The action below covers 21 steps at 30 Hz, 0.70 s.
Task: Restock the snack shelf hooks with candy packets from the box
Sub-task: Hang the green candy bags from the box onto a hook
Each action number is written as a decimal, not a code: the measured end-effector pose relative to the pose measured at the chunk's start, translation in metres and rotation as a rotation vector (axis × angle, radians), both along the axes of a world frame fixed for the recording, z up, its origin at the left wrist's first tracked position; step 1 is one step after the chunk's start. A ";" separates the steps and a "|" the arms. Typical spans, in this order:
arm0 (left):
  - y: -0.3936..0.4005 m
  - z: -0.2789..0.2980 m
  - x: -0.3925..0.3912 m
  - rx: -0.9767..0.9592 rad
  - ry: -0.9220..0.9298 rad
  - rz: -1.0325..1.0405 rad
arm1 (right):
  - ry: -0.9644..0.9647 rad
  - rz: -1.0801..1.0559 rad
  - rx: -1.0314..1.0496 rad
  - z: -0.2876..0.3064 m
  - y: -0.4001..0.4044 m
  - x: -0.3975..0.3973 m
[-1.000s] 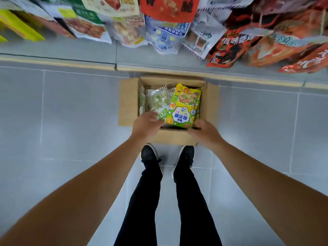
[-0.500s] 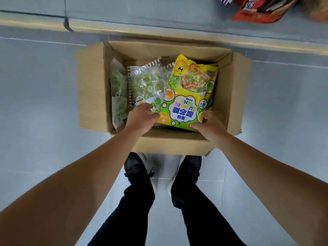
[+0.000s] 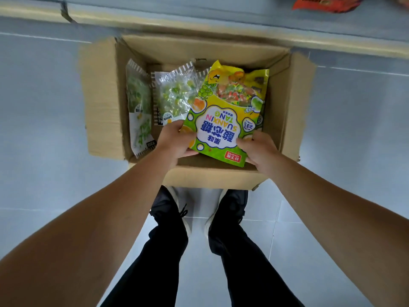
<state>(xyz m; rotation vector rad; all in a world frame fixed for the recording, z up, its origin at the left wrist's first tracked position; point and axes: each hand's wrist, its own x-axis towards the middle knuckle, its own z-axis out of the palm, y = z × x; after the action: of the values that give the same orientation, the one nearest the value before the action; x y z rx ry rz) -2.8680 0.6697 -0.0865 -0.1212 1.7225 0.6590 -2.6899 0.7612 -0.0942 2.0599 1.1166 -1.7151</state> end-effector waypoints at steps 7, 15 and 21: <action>0.010 0.141 -0.031 0.143 0.137 -0.067 | 0.027 0.248 0.031 0.135 0.000 -0.015; 0.027 0.355 -0.075 0.252 0.540 -0.838 | 0.077 0.523 0.486 0.341 0.012 -0.047; 0.015 0.510 -0.101 0.348 0.857 -1.284 | 0.175 0.764 0.630 0.482 0.004 -0.090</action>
<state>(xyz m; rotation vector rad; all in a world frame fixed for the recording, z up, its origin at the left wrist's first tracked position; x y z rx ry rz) -2.9687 0.6842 0.4239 1.5751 1.9565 -0.0288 -2.7798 0.7654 0.3879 1.3926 2.3394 -1.2443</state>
